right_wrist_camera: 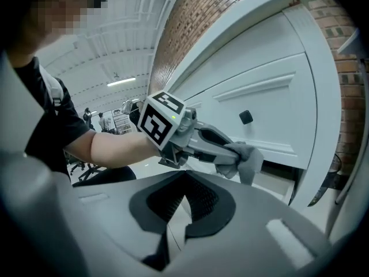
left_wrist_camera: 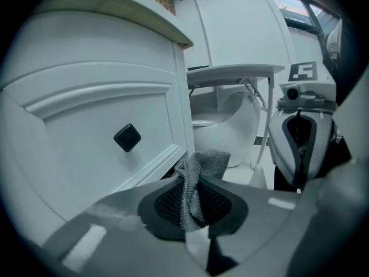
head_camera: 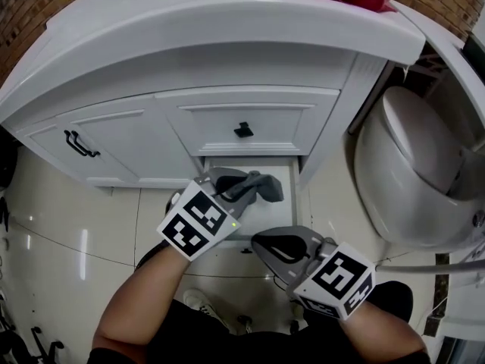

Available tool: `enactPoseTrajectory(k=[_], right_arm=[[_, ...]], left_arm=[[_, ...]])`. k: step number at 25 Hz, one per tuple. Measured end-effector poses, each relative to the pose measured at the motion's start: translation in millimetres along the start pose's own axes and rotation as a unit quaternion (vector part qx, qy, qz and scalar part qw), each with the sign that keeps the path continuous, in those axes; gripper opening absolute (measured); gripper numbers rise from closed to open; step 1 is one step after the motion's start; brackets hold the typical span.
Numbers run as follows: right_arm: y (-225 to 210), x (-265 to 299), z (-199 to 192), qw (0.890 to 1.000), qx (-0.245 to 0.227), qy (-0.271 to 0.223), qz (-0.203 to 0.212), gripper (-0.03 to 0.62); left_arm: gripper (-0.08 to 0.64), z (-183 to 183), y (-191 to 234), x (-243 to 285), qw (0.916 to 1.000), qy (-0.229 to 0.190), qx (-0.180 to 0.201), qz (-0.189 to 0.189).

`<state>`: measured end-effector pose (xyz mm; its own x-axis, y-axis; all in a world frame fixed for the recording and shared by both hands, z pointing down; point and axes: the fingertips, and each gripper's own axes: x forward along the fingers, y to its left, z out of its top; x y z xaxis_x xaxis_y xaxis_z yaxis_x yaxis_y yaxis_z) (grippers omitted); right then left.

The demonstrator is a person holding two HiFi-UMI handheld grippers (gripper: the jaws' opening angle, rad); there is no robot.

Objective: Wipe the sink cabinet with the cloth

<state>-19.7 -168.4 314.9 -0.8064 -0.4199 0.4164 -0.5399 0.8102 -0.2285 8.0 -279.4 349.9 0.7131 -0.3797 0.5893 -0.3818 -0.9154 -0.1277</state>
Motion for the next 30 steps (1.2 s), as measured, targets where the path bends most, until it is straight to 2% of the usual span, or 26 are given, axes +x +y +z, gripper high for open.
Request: enactPoseTrajectory(k=[5, 9, 17, 26, 30], right_arm=[[-22, -1, -4, 1.0, -0.005, 0.011, 0.0, 0.005], [-37, -5, -12, 1.0, -0.003, 0.027, 0.006, 0.005], [-61, -8, -13, 1.0, 0.009, 0.023, -0.004, 0.005], [-68, -4, -14, 0.999, 0.024, 0.021, -0.006, 0.005], [-62, -1, -8, 1.0, 0.02, 0.013, 0.007, 0.005]], left_arm=[[0.037, -21, 7, 53, 0.999, 0.043, -0.009, -0.011], [0.037, -25, 11, 93, 0.9985, 0.052, -0.006, -0.018], [0.037, -44, 6, 146, 0.9955, 0.083, -0.016, -0.043], [0.037, -81, 32, 145, 0.9899, 0.132, -0.048, -0.022], [0.037, -96, 45, 126, 0.9884, 0.145, -0.044, -0.003]])
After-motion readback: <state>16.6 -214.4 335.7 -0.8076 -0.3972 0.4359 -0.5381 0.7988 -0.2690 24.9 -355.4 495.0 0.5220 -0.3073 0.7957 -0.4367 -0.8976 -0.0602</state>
